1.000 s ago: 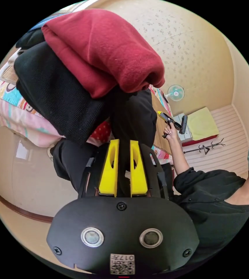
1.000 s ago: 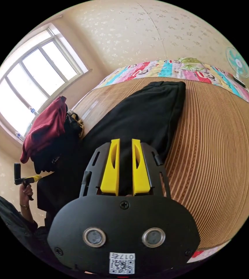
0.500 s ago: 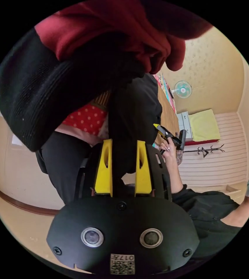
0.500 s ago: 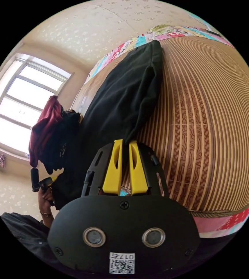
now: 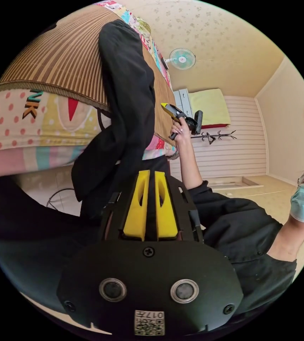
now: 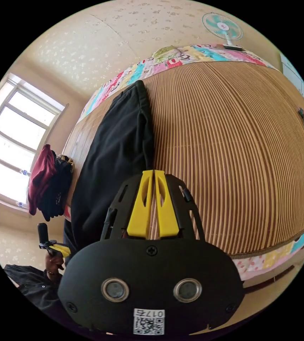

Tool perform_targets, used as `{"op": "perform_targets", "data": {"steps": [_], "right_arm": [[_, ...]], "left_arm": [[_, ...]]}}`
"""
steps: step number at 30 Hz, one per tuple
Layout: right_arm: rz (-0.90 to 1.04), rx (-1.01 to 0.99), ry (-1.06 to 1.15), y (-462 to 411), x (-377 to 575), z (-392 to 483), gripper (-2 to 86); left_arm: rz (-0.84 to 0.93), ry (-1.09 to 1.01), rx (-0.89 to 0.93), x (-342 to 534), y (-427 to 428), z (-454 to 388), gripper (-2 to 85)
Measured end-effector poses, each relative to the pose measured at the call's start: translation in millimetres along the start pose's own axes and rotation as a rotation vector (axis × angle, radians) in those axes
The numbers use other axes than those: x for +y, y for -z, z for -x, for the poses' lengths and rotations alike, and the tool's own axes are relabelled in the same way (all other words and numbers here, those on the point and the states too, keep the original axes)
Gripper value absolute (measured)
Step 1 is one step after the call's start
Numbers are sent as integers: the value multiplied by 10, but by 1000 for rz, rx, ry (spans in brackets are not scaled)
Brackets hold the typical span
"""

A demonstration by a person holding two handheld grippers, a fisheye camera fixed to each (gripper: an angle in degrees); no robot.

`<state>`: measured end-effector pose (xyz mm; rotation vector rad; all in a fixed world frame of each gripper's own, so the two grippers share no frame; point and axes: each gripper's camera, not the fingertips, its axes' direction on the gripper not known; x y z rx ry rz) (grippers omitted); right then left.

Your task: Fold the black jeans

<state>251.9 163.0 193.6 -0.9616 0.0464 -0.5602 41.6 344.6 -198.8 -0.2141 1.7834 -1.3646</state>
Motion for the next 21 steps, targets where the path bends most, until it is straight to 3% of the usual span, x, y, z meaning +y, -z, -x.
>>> {"op": "perform_targets", "data": {"steps": [6,13,17,21], "right_arm": [[96,-114,155,-41,780,330,47],[138,-150,96,-276,1458,480,87],[149,-181,92,-327,1608,431,83],[180,-157,116,-363,1662,393,52]], "left_arm": [[-115,7,-150,-29,175,77,94],[-146,-52,-329,-83,38,4,121],[-315,-142,-263,109,269,-125,123],[-164,-98,-369,-103,25,103,152]]}}
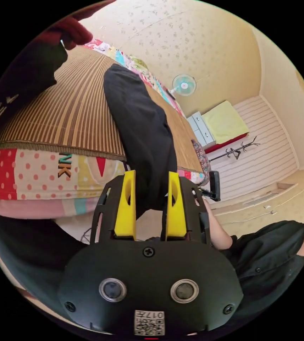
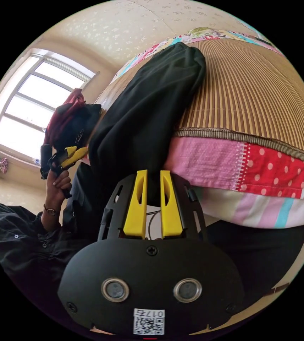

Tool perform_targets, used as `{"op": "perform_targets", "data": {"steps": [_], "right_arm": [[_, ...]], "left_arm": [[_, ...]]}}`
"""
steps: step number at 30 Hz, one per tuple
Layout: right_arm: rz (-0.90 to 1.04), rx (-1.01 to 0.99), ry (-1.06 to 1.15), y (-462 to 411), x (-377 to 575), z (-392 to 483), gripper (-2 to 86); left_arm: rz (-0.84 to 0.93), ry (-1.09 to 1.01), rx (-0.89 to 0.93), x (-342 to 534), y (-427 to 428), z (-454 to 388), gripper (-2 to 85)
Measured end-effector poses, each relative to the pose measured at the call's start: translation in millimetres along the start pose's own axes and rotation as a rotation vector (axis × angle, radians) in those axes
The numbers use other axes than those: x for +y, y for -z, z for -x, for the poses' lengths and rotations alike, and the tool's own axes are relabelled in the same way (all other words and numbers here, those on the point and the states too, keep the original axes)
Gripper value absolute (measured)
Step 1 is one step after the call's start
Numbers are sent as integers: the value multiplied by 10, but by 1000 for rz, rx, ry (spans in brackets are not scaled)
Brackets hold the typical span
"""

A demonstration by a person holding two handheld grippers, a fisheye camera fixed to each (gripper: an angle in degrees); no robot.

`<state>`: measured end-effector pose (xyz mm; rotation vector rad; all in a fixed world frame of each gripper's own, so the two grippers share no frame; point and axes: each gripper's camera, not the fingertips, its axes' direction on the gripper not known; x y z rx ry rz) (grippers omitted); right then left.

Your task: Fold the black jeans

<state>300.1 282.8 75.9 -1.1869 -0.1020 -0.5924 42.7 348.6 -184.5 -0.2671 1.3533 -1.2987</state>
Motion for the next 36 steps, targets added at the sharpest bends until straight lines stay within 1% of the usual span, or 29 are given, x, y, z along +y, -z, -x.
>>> {"op": "perform_targets", "data": {"steps": [1,3,5,7,8,9,10,11,12,13,14,15,16,18,20,23,27,29,32,36], "right_arm": [[10,-18,-5,21,-12,-18,44],[25,-81,-1,95,-40,-33,36],[-42,-240,134,314,-13,42,32],[-206,-460,221,760,72,-6,28],[-250,-511,222,869,97,-51,28],[-334,-596,214,1062,151,-160,27],[-384,-638,202,1198,196,-256,27],[-385,-638,200,1236,208,-288,27],[-322,-589,205,1237,202,-298,26],[-203,-488,194,1142,176,-275,25],[-128,-426,183,1064,162,-256,25],[35,-298,178,859,149,-190,25],[160,-160,189,649,177,-96,24],[217,-46,217,479,242,24,23],[239,-41,190,429,233,27,23],[236,-55,107,422,152,-112,26],[123,-214,78,588,71,-215,39],[80,-238,61,653,55,-242,49],[55,-186,5,689,57,-283,67],[96,-187,-2,597,88,-297,74]], "left_arm": [[65,18,-1,-29,-159,72,156],[100,44,72,-57,-243,138,142],[179,75,192,-121,-272,175,98],[140,124,470,-141,-72,248,65],[111,130,566,-133,-20,286,61],[62,150,732,-100,43,377,52],[33,158,816,-56,64,452,50],[32,151,821,-36,63,481,49],[78,141,755,3,33,534,46],[139,176,595,74,3,608,43],[157,201,498,120,4,648,42],[163,238,314,223,44,711,41],[129,248,230,319,117,745,41],[50,253,241,432,223,782,51],[5,242,285,473,243,791,68],[49,191,293,391,64,706,76],[71,126,189,212,-224,510,100],[66,123,143,154,-317,485,118],[134,115,105,93,-533,454,125],[310,60,-47,115,-907,349,120]]}}
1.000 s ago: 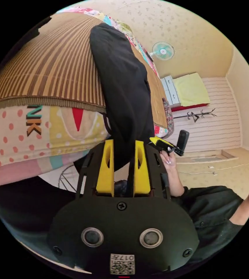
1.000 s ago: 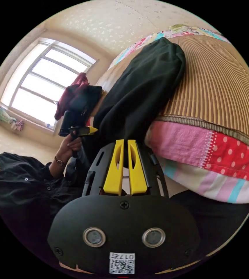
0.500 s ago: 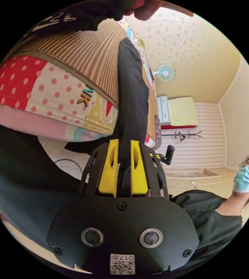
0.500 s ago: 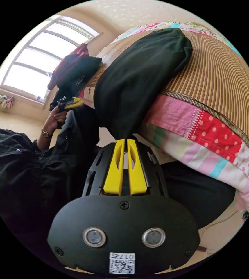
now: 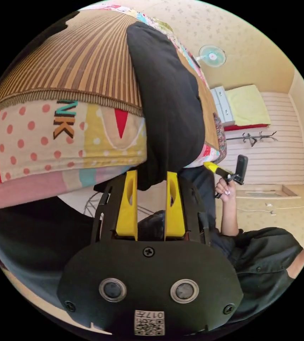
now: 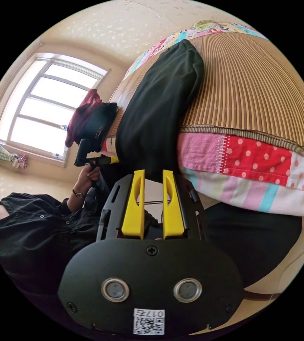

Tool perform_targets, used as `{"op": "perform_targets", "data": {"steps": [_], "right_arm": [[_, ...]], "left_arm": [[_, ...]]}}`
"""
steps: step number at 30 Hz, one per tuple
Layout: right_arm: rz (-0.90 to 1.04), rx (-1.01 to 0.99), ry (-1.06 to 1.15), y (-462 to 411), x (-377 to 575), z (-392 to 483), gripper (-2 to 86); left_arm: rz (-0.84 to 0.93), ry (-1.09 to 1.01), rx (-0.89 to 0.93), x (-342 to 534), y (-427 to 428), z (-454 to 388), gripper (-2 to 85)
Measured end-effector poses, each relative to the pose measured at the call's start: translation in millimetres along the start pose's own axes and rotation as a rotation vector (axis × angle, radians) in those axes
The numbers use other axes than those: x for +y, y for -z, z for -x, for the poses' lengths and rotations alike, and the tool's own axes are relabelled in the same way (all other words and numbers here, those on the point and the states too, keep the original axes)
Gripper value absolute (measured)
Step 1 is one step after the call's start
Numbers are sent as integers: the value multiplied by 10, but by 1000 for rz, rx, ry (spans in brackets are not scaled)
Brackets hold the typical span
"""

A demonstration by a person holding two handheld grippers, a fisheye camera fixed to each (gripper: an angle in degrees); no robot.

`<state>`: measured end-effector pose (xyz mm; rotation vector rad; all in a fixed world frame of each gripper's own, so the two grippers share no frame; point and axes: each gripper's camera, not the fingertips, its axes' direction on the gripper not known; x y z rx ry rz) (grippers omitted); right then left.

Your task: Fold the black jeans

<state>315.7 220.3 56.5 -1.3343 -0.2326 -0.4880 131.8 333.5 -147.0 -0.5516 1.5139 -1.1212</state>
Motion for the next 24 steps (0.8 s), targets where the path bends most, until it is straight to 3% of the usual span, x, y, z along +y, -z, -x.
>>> {"op": "perform_targets", "data": {"steps": [3,8,11,12,13,14,16,18,22,24], "right_arm": [[13,-17,5,-65,4,-19,68],[9,-27,-2,-75,-35,-33,53],[-13,-37,5,1,-33,-29,41],[-15,-38,0,25,-31,-46,36],[-15,-47,-10,44,-32,-74,31],[-16,-55,-12,52,-33,-87,29],[-17,-62,-15,62,-43,-117,25],[-9,-47,-22,44,-63,-127,23],[9,-54,-13,-17,-111,-88,20],[15,-63,-10,-41,-128,-75,20]], "left_arm": [[97,-9,-102,-71,-217,-63,88],[143,-122,-68,-118,-168,-217,44],[142,-210,256,-43,59,-187,13],[87,-241,514,-4,197,-91,3],[50,-208,662,17,286,56,-3],[56,-165,622,22,308,127,-5],[149,26,-32,42,365,307,-7],[149,14,-192,39,397,253,-5],[-47,-112,243,-66,392,93,45],[-30,-88,206,-177,240,50,89]]}}
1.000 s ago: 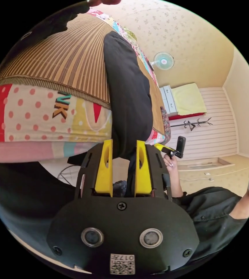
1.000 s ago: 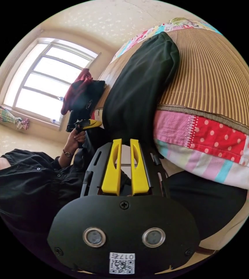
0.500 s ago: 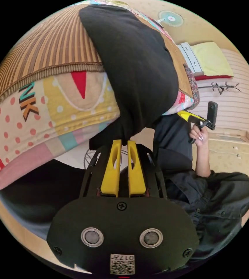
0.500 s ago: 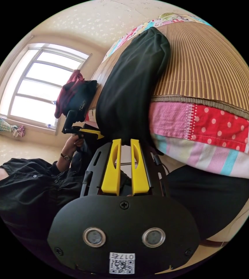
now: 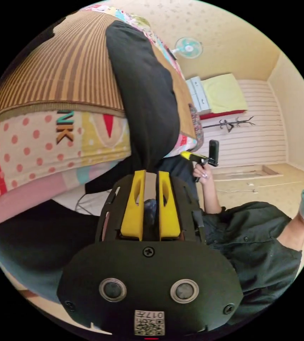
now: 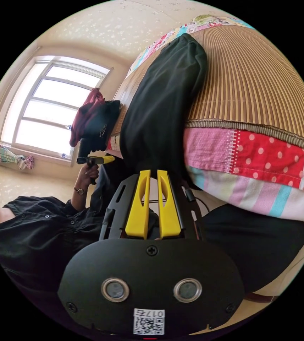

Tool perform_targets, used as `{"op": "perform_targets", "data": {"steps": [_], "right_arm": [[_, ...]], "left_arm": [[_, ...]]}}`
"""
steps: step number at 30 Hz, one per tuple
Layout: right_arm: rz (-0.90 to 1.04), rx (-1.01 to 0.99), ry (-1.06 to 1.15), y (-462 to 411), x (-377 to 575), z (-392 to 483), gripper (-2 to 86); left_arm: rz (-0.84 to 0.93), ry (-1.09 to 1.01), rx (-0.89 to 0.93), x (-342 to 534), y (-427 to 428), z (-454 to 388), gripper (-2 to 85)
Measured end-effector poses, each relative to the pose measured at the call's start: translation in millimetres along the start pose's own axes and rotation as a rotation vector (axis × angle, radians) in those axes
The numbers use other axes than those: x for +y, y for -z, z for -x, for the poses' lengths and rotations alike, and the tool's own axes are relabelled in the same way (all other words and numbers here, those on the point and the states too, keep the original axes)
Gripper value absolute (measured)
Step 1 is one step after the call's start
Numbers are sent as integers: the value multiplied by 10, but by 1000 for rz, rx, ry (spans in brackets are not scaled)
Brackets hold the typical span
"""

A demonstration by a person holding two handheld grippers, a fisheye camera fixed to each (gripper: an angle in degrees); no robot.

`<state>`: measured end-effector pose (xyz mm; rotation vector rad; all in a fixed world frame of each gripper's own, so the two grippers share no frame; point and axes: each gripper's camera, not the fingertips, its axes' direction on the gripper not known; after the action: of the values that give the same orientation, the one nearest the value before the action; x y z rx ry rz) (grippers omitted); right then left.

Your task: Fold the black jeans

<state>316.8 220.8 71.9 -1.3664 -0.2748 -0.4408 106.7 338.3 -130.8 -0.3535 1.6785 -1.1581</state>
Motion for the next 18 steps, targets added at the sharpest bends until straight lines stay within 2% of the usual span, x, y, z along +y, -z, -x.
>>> {"op": "perform_targets", "data": {"steps": [4,9,11,14,18], "right_arm": [[-3,-14,-4,11,-14,11,19],[-15,-18,-6,91,27,-10,17],[-14,-15,-19,100,37,-50,17],[-24,-34,-31,116,41,-92,18],[-32,-42,-28,112,26,-94,20]], "left_arm": [[82,55,-318,-219,-382,-75,135],[97,-22,-349,-289,-478,-227,85],[102,-48,-305,-289,-436,-229,60],[29,-99,-136,-168,-182,-203,46],[-123,-174,353,33,179,6,37]]}}
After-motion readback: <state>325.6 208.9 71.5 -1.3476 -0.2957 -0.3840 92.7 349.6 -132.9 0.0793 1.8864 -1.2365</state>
